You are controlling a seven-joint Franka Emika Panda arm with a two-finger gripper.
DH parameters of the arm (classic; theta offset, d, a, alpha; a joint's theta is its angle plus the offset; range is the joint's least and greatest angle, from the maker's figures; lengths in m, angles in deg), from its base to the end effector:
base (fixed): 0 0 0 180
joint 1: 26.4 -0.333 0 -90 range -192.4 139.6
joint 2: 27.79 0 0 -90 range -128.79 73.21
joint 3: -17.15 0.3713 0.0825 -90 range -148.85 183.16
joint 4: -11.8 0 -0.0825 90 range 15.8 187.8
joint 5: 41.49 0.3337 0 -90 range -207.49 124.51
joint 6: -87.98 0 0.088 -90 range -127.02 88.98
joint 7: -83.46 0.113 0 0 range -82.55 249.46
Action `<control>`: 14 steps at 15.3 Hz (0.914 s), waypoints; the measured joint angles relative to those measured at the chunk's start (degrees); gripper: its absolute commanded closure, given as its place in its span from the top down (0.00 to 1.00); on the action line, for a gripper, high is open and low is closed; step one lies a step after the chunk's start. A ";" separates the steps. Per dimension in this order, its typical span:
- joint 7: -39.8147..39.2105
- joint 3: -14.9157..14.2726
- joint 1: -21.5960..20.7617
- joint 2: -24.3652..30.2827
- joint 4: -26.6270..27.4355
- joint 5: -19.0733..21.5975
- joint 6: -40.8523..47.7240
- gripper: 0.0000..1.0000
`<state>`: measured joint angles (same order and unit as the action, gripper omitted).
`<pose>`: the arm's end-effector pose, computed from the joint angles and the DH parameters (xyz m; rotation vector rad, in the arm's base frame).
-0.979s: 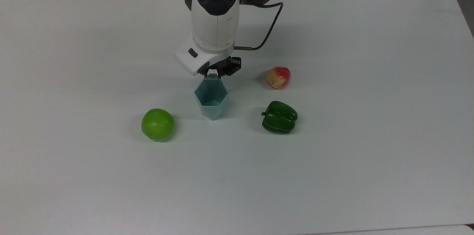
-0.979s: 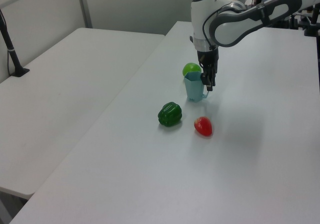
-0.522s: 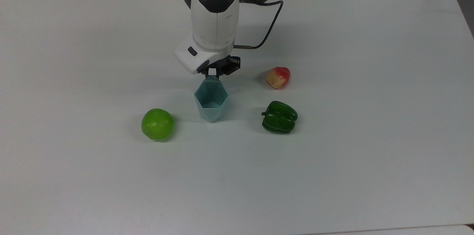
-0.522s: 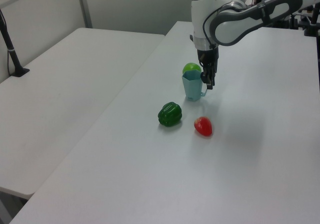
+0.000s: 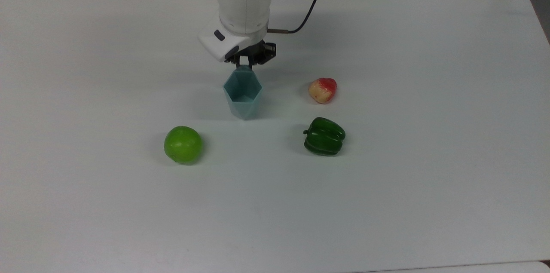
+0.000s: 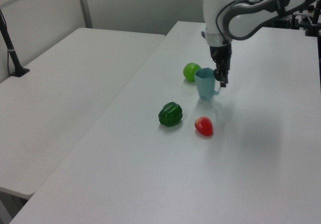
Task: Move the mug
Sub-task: 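Drag the gripped mug across the table away from the fruits, then open the gripper, release the mug, and raise the gripper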
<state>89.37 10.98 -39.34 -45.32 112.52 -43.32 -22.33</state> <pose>0.5902 0.0746 0.4539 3.0583 0.0473 -0.1981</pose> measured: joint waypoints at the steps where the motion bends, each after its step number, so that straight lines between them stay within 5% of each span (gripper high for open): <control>1: 0.00 0.00 -0.02 1.46 2.26 0.00 0.00 0.01; 11: 0.00 0.00 -0.02 15.83 21.33 0.00 -0.73 0.02; 14: 0.00 0.00 -0.02 16.05 22.64 0.00 -1.90 0.22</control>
<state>89.37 10.98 -39.35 -29.28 135.16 -43.32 -24.23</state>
